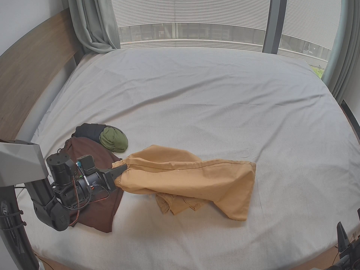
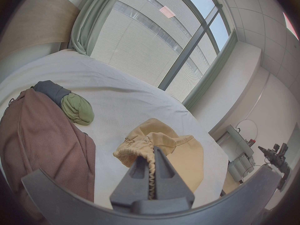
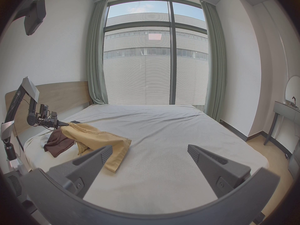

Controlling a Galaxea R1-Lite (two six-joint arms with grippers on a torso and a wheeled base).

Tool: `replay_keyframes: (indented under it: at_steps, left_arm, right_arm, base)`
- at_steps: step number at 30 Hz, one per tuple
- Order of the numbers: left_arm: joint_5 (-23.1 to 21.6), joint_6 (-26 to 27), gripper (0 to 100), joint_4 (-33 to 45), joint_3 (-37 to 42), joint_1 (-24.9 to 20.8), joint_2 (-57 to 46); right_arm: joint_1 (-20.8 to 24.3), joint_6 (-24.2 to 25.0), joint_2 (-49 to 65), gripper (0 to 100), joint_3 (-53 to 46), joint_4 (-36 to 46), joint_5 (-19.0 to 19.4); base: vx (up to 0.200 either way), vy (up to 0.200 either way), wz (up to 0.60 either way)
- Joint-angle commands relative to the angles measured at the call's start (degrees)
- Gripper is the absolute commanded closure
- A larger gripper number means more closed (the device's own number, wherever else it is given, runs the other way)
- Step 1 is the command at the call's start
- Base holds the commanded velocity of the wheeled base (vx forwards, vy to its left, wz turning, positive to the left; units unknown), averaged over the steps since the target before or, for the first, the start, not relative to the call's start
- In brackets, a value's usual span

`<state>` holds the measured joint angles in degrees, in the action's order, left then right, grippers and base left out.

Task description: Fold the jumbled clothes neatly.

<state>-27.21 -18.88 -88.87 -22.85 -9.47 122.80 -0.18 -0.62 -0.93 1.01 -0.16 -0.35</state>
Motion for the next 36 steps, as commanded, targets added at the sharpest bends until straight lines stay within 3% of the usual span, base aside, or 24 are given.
replay_keyframes:
  at_steps: [1, 21, 26, 27, 29, 31, 33, 36]
  left_arm:
    - [-0.1, 1.4, 100, 0.0, -0.3, -0.3, 0.9]
    - [-1.0, 3.6, 100, 0.0, -0.2, 2.9, 0.3]
    - [-1.1, 3.6, 100, 0.0, -0.3, 2.7, 0.4]
    - [-1.1, 3.6, 100, 0.0, -0.4, 2.5, 0.4]
    - [-1.1, 3.6, 100, 0.0, -0.4, 2.4, 0.3]
    - [-1.1, 3.6, 100, 0.0, -0.5, 2.5, 0.3]
    - [-1.2, 3.5, 100, 0.0, -0.5, 2.6, 0.3]
    - [-1.2, 3.6, 100, 0.0, -0.4, 2.6, 0.4]
  right_arm:
    - [0.0, 0.0, 0.9, 0, -1.0, 0.0, 0.0]
    - [-0.2, -1.4, 0.9, 0, -1.0, -0.9, 0.5]
    - [-0.7, -1.4, -5.8, 0, 13.5, -4.7, 2.3]
    - [0.1, -0.6, -12.0, 0, 19.8, -4.7, 3.5]
    - [1.9, 3.3, -15.8, 0, 21.7, -4.7, 5.1]
    - [5.1, 11.3, -20.7, 0, 22.5, -5.2, 7.7]
    - [7.2, 16.1, -25.4, 0, 22.9, -5.4, 9.6]
    - [10.3, 16.9, -30.3, 0, 23.1, -7.7, 12.0]
  base:
    - [0.0, 0.0, 0.0]
    - [0.0, 0.0, 0.0]
    - [0.0, 0.0, 0.0]
    - [0.0, 0.0, 0.0]
    - [0.0, 0.0, 0.0]
    - [0.0, 0.0, 0.0]
    - [0.0, 0.0, 0.0]
    - [0.0, 0.0, 0.0]
